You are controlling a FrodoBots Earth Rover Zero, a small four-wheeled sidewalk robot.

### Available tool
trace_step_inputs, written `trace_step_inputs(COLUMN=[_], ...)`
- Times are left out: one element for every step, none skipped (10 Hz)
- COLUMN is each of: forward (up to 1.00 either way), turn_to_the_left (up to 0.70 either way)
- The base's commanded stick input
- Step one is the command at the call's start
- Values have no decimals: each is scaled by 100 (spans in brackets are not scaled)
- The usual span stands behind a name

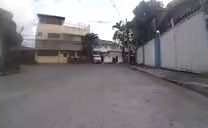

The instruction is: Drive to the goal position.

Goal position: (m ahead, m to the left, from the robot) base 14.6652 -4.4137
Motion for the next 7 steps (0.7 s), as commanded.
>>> trace_step_inputs(forward=[70,70,70,70,70,70,70], turn_to_the_left=[0,0,0,0,0,0,0])
